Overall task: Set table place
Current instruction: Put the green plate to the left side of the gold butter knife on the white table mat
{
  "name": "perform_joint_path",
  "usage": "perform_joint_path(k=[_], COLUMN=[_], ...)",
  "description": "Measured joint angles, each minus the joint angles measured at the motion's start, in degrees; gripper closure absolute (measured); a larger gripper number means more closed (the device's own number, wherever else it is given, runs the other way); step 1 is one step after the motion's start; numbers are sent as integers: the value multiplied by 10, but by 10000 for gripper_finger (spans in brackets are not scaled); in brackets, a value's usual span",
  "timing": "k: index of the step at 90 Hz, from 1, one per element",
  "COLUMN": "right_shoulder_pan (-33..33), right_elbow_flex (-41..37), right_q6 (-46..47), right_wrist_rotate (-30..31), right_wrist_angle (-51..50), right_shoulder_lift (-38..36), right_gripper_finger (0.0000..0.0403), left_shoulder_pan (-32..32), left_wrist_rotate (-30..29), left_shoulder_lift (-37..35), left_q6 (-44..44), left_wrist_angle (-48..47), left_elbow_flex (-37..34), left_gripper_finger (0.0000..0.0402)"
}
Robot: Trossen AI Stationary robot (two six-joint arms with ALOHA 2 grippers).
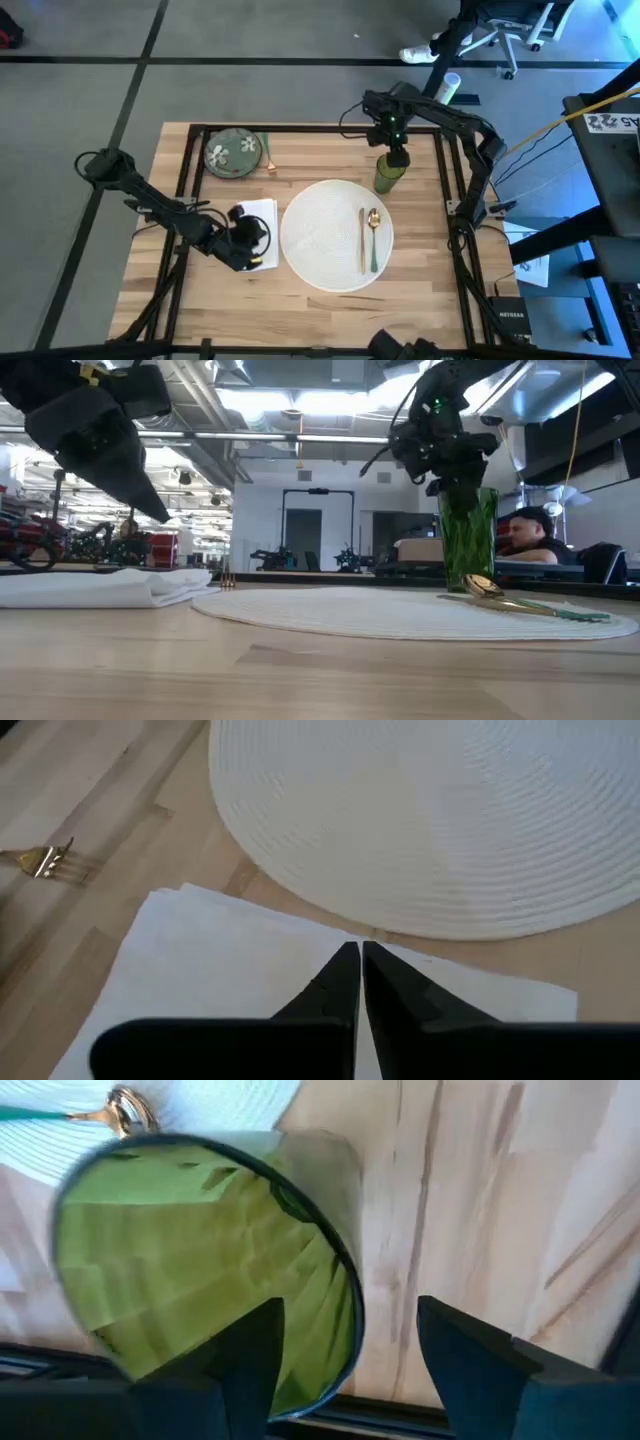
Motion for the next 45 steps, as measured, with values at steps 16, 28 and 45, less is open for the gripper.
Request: perform_joint_path(k=[16, 28, 45], right_shoulder_pan=[17, 36, 73], right_elbow_flex=[78, 147, 223], right_q6=[4, 15, 4], right_wrist_rotate=[-5, -26, -37], right_wrist_angle=[-11, -11, -2], right_shoulder_lift=[-2, -6, -6], right_gripper_finger=[189, 189, 189], left_shoulder_pan=[0, 0, 26], left_wrist_rotate=[0, 0, -7], left_shoulder_lift=[0, 0, -1], left_q6=[38, 49, 88], left_wrist_angle=[30, 34, 40], left_elbow_flex=[0, 0, 5], left_gripper_finger=[402, 402, 402])
